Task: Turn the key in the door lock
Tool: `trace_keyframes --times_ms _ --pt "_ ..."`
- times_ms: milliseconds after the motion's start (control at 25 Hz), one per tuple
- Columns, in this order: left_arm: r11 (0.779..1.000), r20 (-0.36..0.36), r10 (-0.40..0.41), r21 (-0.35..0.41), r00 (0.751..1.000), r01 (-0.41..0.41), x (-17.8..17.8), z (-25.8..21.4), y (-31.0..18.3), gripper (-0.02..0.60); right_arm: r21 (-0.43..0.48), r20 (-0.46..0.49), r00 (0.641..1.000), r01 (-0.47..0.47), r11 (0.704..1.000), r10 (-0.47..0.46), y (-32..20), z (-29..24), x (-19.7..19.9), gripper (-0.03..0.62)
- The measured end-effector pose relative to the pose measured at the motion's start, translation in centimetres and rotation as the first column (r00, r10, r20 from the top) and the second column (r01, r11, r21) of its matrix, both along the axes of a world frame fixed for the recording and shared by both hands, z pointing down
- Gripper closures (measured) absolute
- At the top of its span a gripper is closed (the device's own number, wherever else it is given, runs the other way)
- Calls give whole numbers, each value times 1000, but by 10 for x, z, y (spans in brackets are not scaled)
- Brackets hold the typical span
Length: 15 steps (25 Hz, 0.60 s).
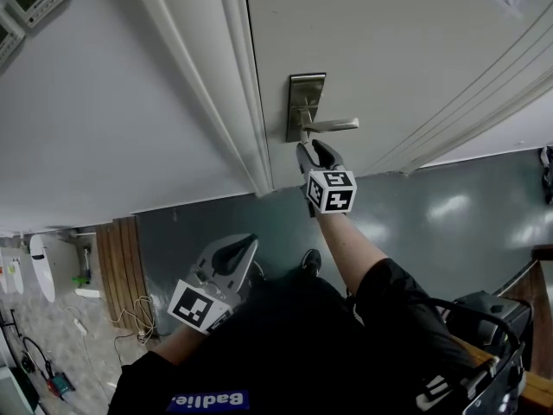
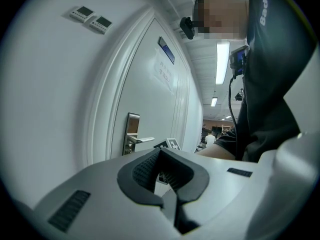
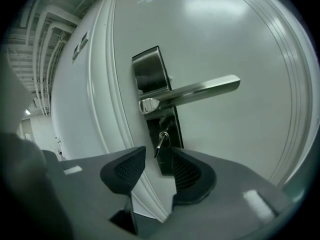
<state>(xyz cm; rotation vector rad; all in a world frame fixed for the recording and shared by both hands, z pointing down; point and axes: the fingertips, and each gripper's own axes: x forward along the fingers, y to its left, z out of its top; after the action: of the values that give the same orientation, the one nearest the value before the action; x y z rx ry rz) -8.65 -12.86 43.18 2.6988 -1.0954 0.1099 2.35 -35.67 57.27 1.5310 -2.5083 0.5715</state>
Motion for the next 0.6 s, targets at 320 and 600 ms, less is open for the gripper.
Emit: trace_keyframes --times_ms 320,600 --pt "1000 3 -21 -21 1000 21 -10 9 3 588 57 -162 986 -19 998 28 -15 -1 -9 545" --pt "999 -7 -32 -33 999 32 -19 10 0 588 137 -525 850 35 990 43 -14 0 -12 553"
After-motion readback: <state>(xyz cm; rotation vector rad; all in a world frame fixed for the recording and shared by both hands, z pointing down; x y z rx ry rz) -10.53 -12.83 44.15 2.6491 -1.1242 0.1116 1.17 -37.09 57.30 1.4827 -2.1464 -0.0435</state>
